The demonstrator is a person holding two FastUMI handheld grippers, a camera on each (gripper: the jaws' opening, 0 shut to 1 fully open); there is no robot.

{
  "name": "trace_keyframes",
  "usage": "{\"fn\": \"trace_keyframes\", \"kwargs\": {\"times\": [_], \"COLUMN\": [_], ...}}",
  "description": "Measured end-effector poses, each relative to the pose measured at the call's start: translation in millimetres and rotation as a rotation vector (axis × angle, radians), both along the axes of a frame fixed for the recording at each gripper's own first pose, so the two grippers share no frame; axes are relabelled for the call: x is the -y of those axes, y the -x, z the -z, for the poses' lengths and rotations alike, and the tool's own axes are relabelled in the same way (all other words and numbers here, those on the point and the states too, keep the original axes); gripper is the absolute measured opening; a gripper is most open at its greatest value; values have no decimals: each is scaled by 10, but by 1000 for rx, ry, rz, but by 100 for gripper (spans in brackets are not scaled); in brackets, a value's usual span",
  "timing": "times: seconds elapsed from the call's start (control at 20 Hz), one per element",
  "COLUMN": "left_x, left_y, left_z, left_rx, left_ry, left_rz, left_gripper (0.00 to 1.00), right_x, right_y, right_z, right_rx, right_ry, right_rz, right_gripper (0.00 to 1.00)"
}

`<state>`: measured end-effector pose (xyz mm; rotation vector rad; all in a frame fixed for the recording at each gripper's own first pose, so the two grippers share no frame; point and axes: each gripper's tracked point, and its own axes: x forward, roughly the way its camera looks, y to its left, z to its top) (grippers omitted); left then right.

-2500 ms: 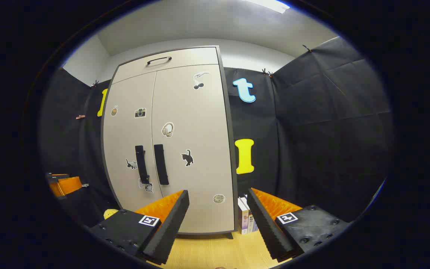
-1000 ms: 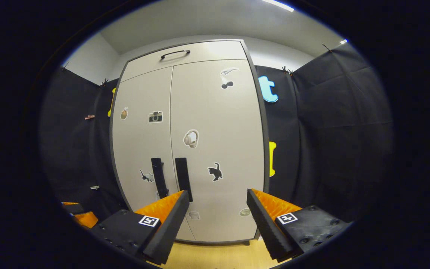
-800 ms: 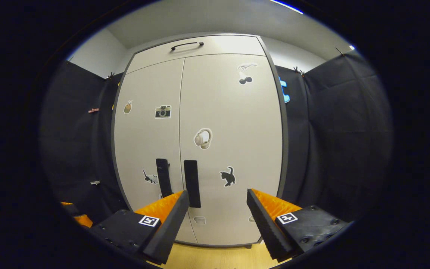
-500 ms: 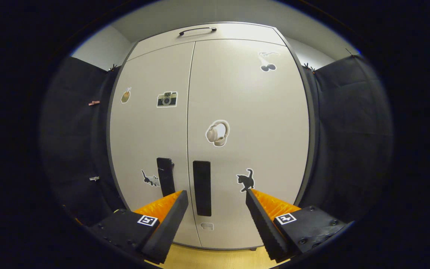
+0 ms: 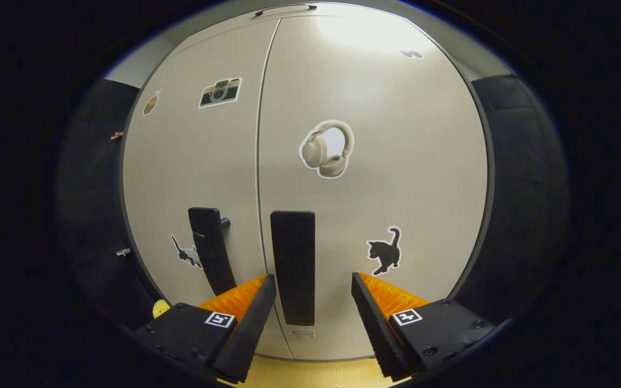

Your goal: Open the right door of the double-door shoe cabinet with the right hand, and open the left door with the left hand.

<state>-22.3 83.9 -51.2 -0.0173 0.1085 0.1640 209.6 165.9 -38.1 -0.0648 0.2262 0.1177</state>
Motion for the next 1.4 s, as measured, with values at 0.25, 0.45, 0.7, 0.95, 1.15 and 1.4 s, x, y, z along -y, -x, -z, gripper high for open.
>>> {"fn": "trace_keyframes", "kwargs": {"times": [0.25,0.45,0.7,0.95,1.15,1.4], "left_x": [30,65,196,295,477,728], "left_y": [52,77,117,168,113,4], "left_z": [118,135,116,37,10,-56], "left_rx": [-27,-39,-40,-25,-26,-18], "left_ry": [14,24,77,36,33,9], "left_rz": [6,17,39,57,98,152], "left_gripper": [95,95,95,95,95,95], "right_x": [-116,-117,-130,-124,-60,93], "right_y": [-40,-20,-11,119,354,567], "right_z": [39,24,41,20,-16,-94], "right_rx": [-42,-19,-25,-52,-40,-16], "right_ry": [-98,-59,-55,-46,-62,-57], "right_rz": [2,9,-22,-83,-114,-143], "right_gripper": [47,31,23,14,14,13]}}
